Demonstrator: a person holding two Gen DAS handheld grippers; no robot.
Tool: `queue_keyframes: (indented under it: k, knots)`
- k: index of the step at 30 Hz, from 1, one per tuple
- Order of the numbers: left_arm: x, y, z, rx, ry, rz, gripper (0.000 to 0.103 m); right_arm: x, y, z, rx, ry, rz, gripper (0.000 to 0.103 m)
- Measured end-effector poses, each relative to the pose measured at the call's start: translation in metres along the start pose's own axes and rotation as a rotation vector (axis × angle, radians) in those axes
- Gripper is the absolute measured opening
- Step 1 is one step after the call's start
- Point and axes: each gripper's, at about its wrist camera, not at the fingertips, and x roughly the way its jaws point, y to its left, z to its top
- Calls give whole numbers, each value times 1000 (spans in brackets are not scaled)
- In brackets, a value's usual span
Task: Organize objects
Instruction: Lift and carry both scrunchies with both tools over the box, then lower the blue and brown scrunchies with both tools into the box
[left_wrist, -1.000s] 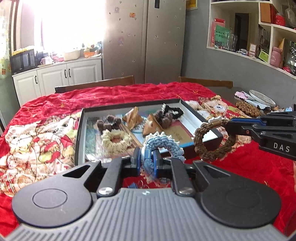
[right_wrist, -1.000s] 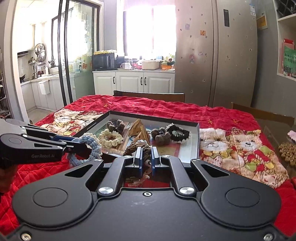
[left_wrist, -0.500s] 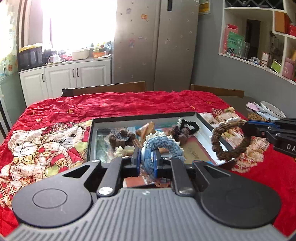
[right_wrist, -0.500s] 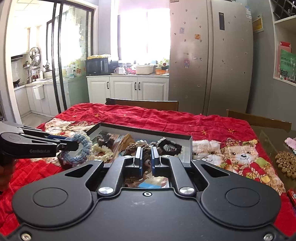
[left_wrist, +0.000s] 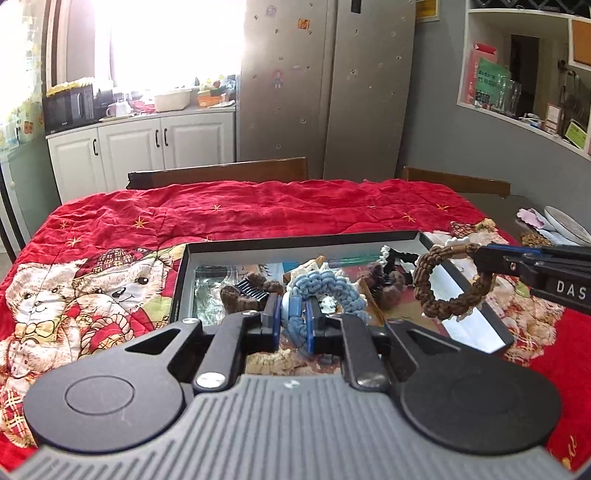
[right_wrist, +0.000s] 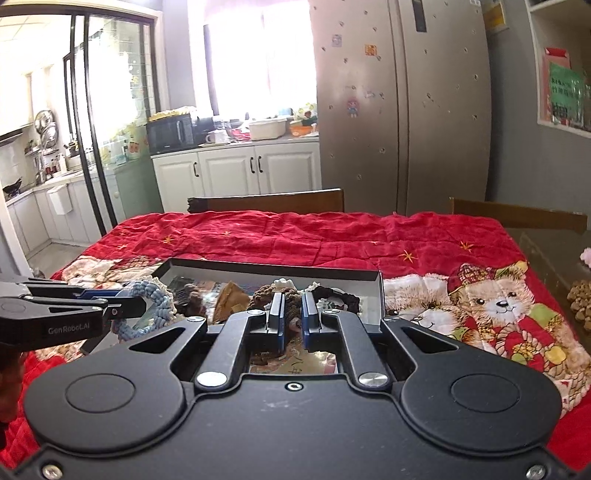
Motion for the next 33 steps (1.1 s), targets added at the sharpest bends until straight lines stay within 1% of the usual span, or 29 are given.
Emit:
queue_keyframes:
  k: [4,7,20,25,33]
  knots:
    - [12,1,1,-18,7,-3,16,18,-4,-2,17,13,-8,9]
    - [21,2,1,-17,11,10,16,29,-7,-5,29,19,-10,9]
    - [47,9,-6,-40,38,19,16,66,-14,-15,73,45,20,9]
    - [52,12,-7,-48,43,22,16,74,-15,-18,76,51,23,9]
    - [60,9,-11,-28,56,31,16,81,-18,-22,83,55,18,9]
